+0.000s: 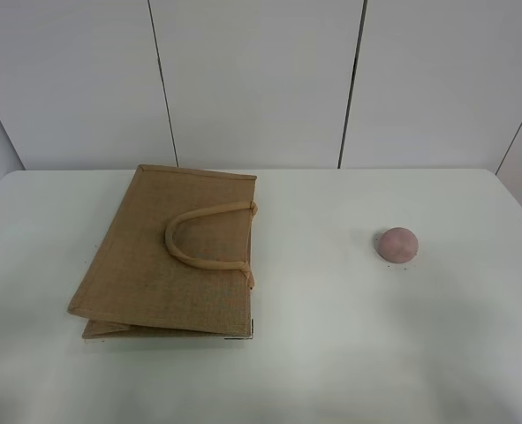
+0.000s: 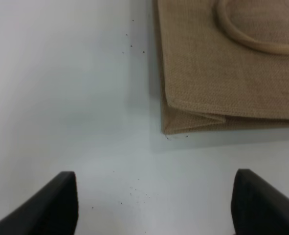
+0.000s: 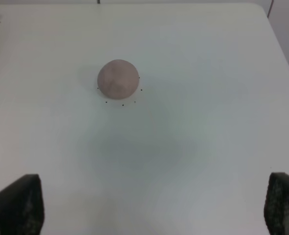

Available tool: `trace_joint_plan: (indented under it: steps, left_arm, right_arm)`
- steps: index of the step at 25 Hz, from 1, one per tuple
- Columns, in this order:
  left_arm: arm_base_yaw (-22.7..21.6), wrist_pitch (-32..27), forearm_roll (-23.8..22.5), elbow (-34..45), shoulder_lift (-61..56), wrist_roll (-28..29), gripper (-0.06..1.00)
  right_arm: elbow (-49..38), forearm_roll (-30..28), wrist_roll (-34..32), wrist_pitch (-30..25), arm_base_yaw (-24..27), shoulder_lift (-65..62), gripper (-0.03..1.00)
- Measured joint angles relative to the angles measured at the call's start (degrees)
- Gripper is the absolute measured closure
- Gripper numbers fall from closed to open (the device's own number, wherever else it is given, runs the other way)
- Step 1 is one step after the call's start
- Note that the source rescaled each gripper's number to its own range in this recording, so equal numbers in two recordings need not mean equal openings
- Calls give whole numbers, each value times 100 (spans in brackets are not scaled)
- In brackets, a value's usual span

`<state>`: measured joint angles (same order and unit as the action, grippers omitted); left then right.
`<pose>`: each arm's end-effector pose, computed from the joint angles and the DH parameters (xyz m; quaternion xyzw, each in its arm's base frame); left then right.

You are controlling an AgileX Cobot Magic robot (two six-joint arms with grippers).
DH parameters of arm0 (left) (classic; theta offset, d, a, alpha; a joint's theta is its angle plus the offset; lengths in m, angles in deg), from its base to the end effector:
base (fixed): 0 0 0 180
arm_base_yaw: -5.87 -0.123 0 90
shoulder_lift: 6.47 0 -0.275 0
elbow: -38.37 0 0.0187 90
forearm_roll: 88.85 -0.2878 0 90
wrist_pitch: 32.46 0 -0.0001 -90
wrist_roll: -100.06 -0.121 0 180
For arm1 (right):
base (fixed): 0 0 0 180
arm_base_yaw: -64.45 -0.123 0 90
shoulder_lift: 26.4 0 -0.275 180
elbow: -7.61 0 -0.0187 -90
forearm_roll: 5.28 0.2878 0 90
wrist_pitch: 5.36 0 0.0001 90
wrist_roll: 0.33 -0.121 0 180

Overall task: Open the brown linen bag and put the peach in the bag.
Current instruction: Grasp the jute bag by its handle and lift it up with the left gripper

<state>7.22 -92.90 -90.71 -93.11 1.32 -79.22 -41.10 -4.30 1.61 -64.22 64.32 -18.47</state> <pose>0.0647 0.0019 0.2810 0.0041 0.8514 0.0067 0.5245 0.0669 0.0019 0.2826 -0.0154 0.8456 0.0001 0.5337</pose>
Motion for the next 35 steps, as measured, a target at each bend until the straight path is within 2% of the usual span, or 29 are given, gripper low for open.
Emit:
trace_joint_plan:
  steps: [9,13,16,22,29,35]
  left_arm:
    - [0,0,-7,-29,0,0,0]
    - [0,0,-19,-419,414,-12,0]
    - [0,0,-19,-888,1283,-72,-4]
    - [0,4,-19,-2033,3768,-163,-5]
    - [0,21,-19,-3859,6900,-72,-5]
    - [0,26,-14,-5467,9011,-72,-5]
  right_arm:
    - [0,0,0,0,0,0,-3]
    - [0,0,0,0,0,0,-3]
    - [0,0,0,0,0,0,-3]
    - [0,0,0,0,0,0,-3]
    - [0,0,0,0,0,0,-3]
    - [0,0,0,0,0,0,-3]
